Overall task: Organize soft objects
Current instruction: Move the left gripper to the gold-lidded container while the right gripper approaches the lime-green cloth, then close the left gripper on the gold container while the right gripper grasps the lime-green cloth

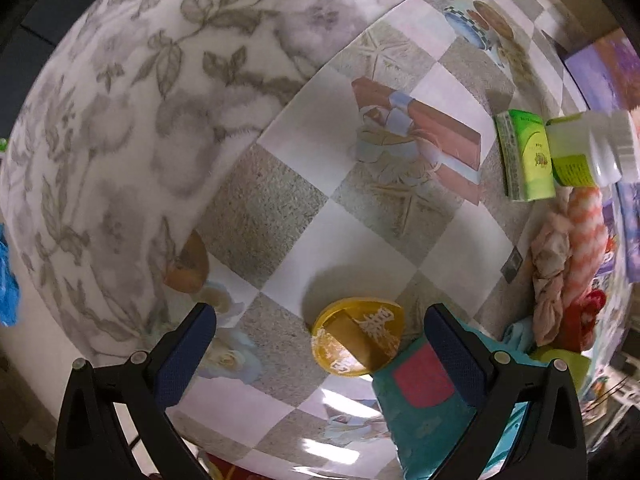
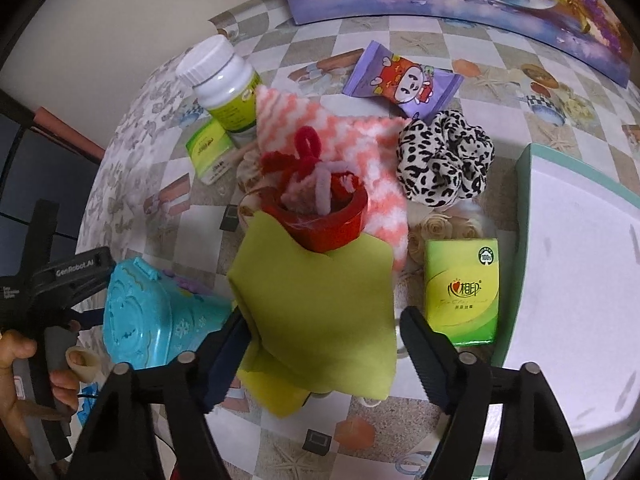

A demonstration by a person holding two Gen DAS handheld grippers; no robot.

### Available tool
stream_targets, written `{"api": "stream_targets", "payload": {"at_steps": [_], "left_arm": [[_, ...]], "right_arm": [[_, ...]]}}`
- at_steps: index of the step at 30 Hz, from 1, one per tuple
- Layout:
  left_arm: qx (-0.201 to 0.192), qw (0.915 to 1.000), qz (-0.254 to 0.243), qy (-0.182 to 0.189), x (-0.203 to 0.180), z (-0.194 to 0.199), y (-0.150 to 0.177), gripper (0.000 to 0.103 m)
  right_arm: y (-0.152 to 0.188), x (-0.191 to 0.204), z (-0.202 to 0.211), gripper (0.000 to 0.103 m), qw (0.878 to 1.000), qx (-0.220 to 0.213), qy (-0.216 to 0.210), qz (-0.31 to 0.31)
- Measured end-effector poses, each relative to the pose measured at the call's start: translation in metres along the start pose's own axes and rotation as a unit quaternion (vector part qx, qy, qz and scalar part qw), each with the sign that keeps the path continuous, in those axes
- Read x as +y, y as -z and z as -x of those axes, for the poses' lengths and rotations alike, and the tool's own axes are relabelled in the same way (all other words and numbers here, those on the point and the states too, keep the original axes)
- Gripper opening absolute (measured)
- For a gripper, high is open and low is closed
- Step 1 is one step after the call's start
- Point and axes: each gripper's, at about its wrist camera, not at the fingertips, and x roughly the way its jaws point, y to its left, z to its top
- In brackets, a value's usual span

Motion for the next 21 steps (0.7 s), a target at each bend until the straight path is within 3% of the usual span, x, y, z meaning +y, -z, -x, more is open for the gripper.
{"api": "stream_targets", "payload": {"at_steps": [4, 6, 14, 19, 21], "left_arm": [[0.006, 0.9996, 0.018, 0.020, 0.008, -0.008, 0.001, 0.100], [0.009, 0.9991, 0.029, 0.031, 0.013, -0.010, 0.002, 0.091], [0.008, 0.9986, 0.042, 0.032, 0.040, -0.032, 0.005, 0.084], [0.002, 0.9978, 0.040, 0.053, 0.038, -0.029, 0.017, 0.063], [0.000, 0.9970, 0.037, 0.068, 0.037, -0.030, 0.020, 0.045]], "right_arm": [[0.000, -0.001, -0.002, 0.068, 1.000, 0.003, -0.007, -0.001], [0.001, -0.001, -0.002, 0.065, 1.000, 0.004, -0.008, -0.001], [0.001, 0.000, -0.002, 0.060, 1.000, 0.003, -0.009, 0.000], [0.002, -0.001, -0.002, 0.058, 1.000, 0.003, -0.010, 0.000], [0.002, -0.001, -0.002, 0.056, 1.000, 0.003, -0.011, -0.001]]}}
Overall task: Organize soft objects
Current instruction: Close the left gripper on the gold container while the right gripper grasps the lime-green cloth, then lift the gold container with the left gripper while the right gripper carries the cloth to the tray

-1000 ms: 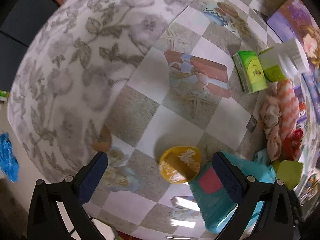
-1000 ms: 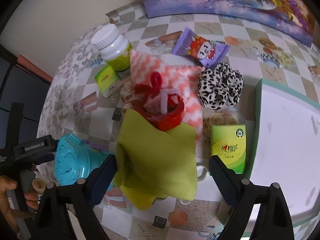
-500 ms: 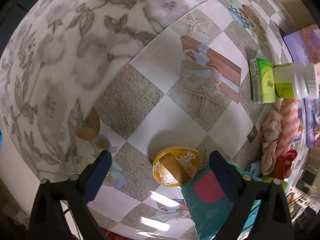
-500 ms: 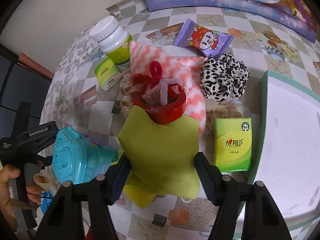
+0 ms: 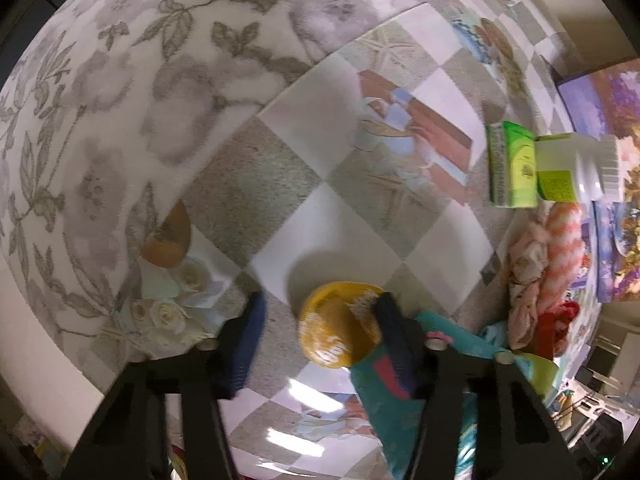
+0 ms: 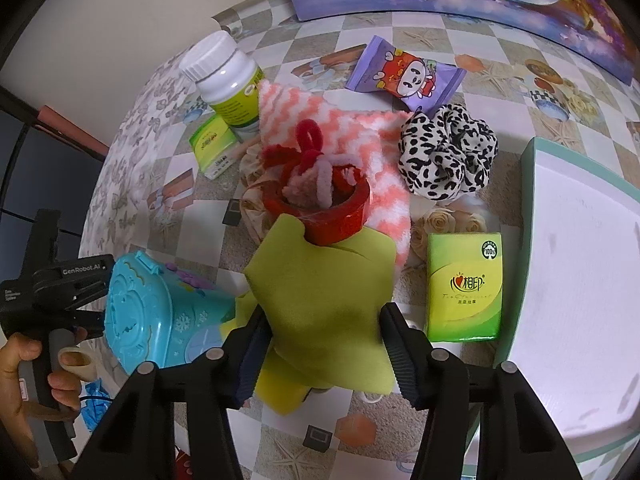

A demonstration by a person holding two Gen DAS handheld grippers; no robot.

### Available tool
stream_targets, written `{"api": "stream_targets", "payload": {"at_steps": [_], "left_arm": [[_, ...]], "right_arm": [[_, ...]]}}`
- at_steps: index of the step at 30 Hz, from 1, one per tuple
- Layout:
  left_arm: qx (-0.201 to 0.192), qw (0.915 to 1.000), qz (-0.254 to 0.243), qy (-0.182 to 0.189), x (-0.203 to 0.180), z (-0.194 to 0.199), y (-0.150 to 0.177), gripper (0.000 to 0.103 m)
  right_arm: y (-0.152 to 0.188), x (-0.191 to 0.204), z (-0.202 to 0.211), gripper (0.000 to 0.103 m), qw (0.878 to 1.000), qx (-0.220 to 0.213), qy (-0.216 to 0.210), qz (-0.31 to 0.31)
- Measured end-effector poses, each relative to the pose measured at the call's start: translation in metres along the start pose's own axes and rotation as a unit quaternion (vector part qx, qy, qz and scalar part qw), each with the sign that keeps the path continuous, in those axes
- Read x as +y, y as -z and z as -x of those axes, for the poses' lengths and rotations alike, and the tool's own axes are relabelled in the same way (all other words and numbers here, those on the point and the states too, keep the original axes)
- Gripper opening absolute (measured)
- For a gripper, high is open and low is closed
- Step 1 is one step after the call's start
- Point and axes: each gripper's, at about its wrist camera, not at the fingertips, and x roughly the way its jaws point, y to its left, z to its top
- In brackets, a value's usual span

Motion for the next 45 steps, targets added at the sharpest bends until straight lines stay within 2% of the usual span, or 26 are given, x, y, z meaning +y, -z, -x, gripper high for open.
{"api": "stream_targets", "payload": {"at_steps": [1, 8, 12, 17, 23, 26, 32, 35, 45], "left_arm": [[-0.001, 0.9999, 0.000, 0.015, 0.001, -0.001, 0.002, 0.040], [-0.014, 0.9995, 0.002, 0.028, 0.007, 0.001, 0.013, 0.030], [-0.020, 0.9988, 0.008, 0.043, 0.023, 0.002, 0.013, 0.023], [-0.030, 0.9987, 0.002, 0.041, 0.029, 0.017, 0.012, 0.022], [-0.045, 0.9981, -0.006, 0.041, 0.035, 0.022, 0.019, 0.021], [-0.052, 0.9978, -0.005, 0.040, 0.028, 0.045, 0.020, 0.020], [-0.057, 0.9975, 0.005, 0.041, 0.033, 0.053, 0.021, 0.020], [-0.059, 0.9975, 0.005, 0.038, 0.034, 0.057, 0.023, 0.020], [-0.073, 0.9964, 0.007, 0.044, 0.031, 0.070, 0.027, 0.019]], "right_arm": [[0.001, -0.001, 0.001, 0.055, 1.000, 0.000, -0.001, -0.001], [0.001, -0.003, 0.002, 0.041, 1.000, -0.006, -0.010, -0.002], [0.002, -0.004, 0.008, 0.034, 1.000, -0.019, -0.019, 0.002], [0.004, -0.006, 0.020, 0.025, 0.999, -0.034, -0.031, 0.004], [0.006, 0.000, 0.035, 0.022, 0.998, -0.051, -0.037, 0.019], [0.007, 0.000, 0.038, 0.020, 0.998, -0.054, -0.038, 0.023], [0.005, -0.007, 0.043, 0.013, 0.997, -0.057, -0.046, 0.015], [0.005, -0.010, 0.043, 0.010, 0.997, -0.058, -0.037, 0.017], [0.003, -0.015, 0.056, 0.009, 0.995, -0.071, -0.067, 0.008]]}}
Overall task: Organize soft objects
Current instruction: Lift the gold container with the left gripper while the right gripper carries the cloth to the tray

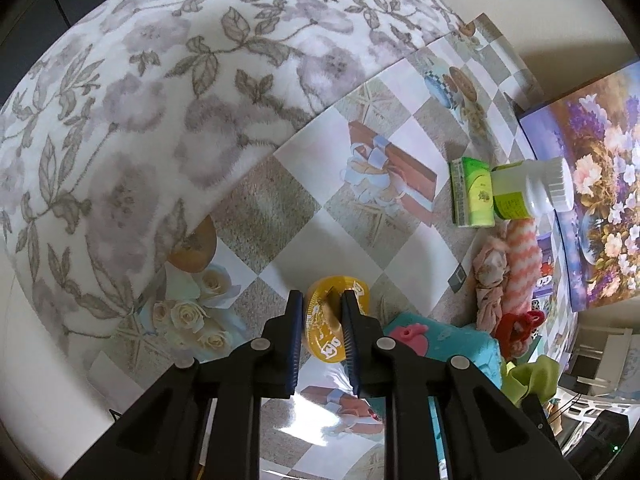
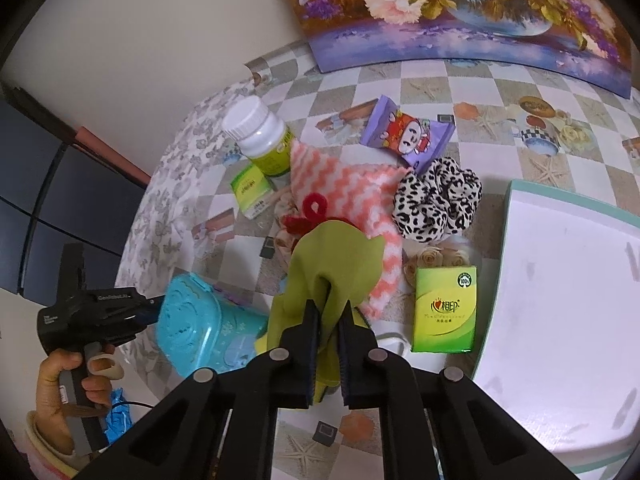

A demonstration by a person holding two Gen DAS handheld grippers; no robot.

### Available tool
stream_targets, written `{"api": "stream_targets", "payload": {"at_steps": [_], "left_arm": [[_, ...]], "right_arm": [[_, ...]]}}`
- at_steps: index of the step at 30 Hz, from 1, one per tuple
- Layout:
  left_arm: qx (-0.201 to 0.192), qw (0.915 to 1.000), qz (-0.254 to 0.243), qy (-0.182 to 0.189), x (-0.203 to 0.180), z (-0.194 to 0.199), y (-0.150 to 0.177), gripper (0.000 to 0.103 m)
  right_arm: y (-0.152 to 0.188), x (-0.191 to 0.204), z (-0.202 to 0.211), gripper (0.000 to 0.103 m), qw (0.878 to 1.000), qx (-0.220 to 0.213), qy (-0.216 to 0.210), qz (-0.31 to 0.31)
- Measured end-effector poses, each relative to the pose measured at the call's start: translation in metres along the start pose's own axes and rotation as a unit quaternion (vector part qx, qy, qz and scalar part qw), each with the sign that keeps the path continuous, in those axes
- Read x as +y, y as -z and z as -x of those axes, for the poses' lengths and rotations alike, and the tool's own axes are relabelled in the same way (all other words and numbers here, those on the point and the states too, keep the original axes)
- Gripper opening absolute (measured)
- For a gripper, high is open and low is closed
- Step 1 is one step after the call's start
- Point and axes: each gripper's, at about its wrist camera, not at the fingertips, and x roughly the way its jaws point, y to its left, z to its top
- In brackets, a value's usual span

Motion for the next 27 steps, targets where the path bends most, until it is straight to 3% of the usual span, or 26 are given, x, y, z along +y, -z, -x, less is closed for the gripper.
{"api": "stream_targets", "payload": {"at_steps": [5, 13, 20, 27], "left_arm": [[-0.020, 0.9997, 0.004, 0.015, -0.002, 0.021, -0.004, 0.019], [-0.091, 0.9941, -0.018, 0.058, -0.026, 0.093, 0.000, 0.019], [-0.167, 0.9776, -0.095, 0.085, -0.089, 0.163, 0.034, 0.019], [-0.188, 0.9599, -0.175, 0.113, -0.171, 0.173, 0.083, 0.019]], "right_arm": [[-0.002, 0.003, 0.016, 0.009, 1.000, -0.015, -0.017, 0.000], [-0.007, 0.014, 0.076, 0.009, 0.995, -0.090, -0.027, 0.018], [-0.010, 0.002, 0.131, 0.009, 0.987, -0.159, 0.011, 0.022], [-0.011, -0.045, 0.164, 0.009, 0.978, -0.193, 0.079, -0.017]]}}
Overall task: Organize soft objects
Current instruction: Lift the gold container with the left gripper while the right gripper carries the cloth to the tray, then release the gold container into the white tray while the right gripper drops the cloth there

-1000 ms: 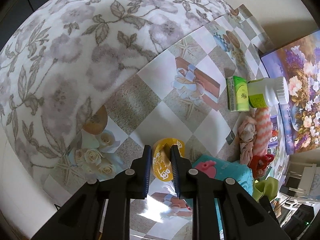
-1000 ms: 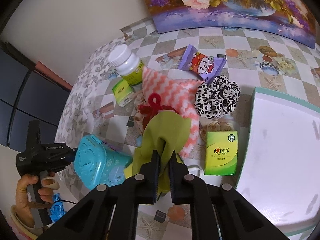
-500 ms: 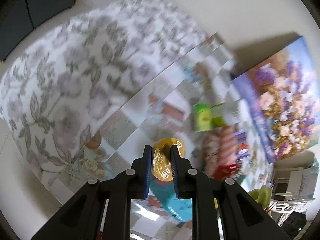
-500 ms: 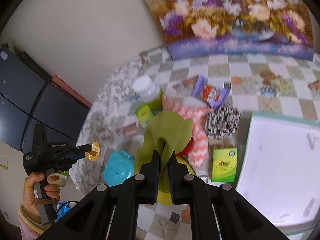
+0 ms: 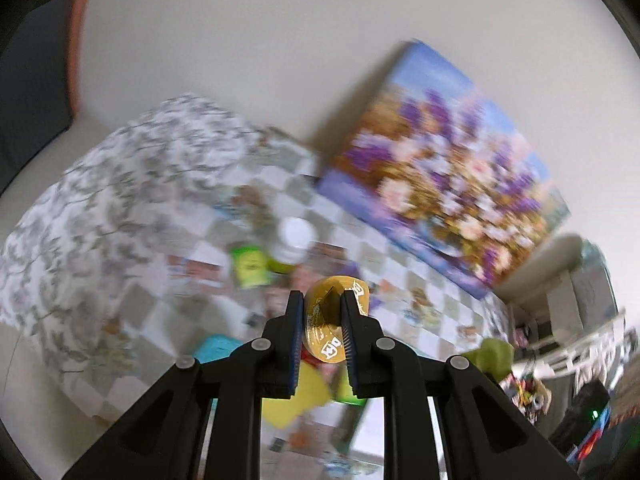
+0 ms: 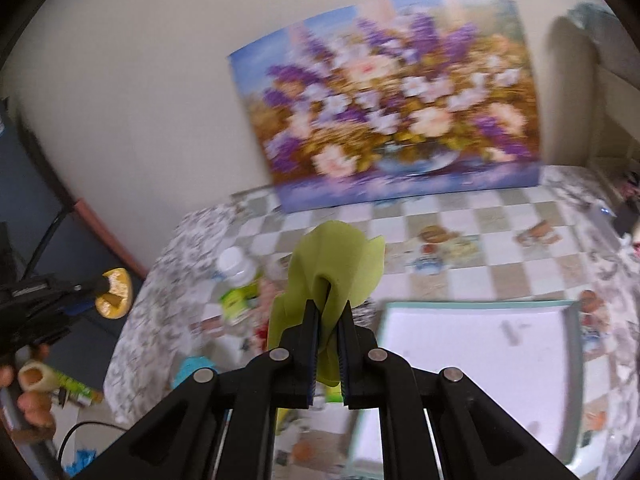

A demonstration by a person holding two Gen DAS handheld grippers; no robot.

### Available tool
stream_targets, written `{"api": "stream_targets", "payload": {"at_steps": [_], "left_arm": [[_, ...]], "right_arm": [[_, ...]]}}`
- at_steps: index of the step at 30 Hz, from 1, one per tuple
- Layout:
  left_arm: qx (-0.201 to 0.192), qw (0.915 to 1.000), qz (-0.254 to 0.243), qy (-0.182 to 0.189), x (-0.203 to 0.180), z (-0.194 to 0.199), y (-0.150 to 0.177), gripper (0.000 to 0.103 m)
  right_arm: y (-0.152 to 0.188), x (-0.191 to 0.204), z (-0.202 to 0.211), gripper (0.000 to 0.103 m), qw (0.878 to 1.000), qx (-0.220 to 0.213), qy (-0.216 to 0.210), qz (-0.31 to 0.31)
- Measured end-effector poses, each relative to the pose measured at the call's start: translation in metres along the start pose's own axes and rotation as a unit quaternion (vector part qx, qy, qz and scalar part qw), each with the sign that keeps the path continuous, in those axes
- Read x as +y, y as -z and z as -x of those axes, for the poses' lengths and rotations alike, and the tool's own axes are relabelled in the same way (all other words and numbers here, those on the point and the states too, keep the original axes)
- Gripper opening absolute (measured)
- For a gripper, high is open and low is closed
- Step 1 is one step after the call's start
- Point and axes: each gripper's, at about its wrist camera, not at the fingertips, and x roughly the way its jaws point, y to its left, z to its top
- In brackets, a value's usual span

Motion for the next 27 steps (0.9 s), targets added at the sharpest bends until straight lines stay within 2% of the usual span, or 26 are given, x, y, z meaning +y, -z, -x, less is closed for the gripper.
{"api": "stream_targets", "payload": {"at_steps": [5, 11, 18, 22, 27], "left_arm": [[0.026, 0.9984, -0.038, 0.034, -0.061, -0.030, 0.035, 0.019], [0.093, 0.9920, -0.062, 0.059, -0.118, -0.087, 0.089, 0.019], [0.144, 0.9823, -0.114, 0.039, -0.157, -0.143, 0.135, 0.019], [0.174, 0.9753, -0.134, 0.027, -0.162, -0.174, 0.158, 0.019], [0.215, 0.9659, -0.144, -0.003, -0.160, -0.213, 0.180, 0.020]], "right_arm": [[-0.005, -0.053, 0.008, 0.009, 0.998, 0.002, 0.054, -0.036], [-0.006, -0.128, 0.022, 0.009, 0.988, 0.008, 0.122, -0.096], [0.001, -0.191, 0.013, 0.009, 0.976, 0.041, 0.163, -0.139], [0.014, -0.218, -0.021, 0.009, 0.967, 0.098, 0.173, -0.158], [0.031, -0.231, -0.053, 0.009, 0.960, 0.148, 0.173, -0.163]]}}
